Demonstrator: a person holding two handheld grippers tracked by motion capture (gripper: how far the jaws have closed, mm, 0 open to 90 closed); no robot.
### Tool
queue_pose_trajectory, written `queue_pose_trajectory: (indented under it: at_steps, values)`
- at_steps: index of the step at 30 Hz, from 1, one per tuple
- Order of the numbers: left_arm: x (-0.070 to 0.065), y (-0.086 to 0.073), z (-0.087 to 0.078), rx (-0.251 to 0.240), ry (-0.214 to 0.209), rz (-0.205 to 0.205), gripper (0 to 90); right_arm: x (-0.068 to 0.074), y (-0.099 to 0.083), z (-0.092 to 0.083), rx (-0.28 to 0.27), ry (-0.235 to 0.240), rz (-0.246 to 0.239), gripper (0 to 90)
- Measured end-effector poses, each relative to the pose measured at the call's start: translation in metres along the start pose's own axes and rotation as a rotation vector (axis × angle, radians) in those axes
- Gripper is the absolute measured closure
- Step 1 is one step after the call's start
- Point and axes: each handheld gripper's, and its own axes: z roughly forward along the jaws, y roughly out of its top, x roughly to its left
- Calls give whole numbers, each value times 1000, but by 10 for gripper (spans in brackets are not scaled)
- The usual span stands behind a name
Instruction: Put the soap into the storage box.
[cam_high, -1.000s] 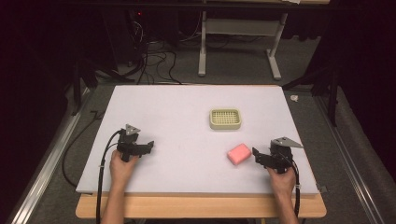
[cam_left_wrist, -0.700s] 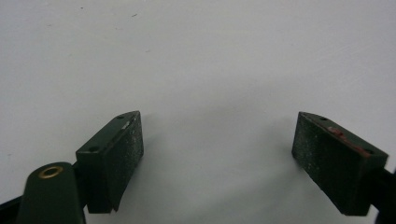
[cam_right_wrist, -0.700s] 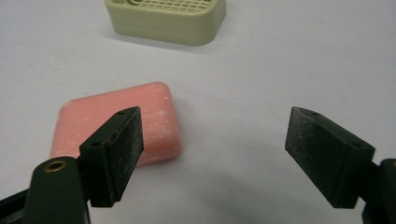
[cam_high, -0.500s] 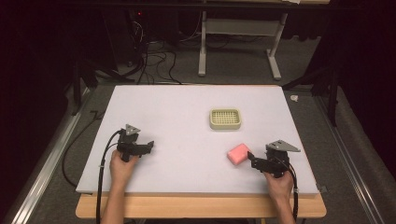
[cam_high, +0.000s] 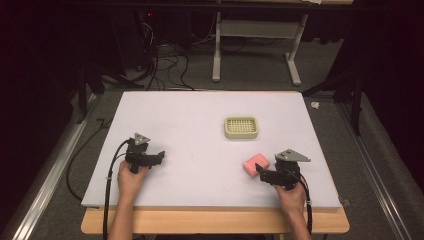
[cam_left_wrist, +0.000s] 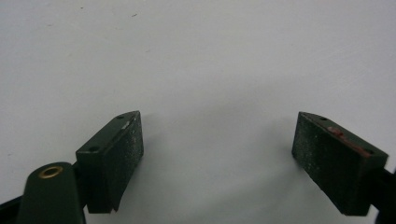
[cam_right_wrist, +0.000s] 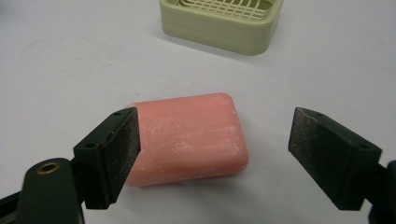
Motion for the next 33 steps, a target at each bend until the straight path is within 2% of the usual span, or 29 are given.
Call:
queue_pose_trajectory:
  at_steps: [14,25,27,33]
  values:
    - [0,0,0,0,1,1,169,8,5,16,40,27,-29,128]
    - [0,0,0,0,1,1,169,12,7,26,69,39,-44,124]
    - [0,0,0,0,1,1,169,13,6,28,79,42,-59,125]
    - [0,0,0,0,1,1,169,14,4,34,104,40,-57,125]
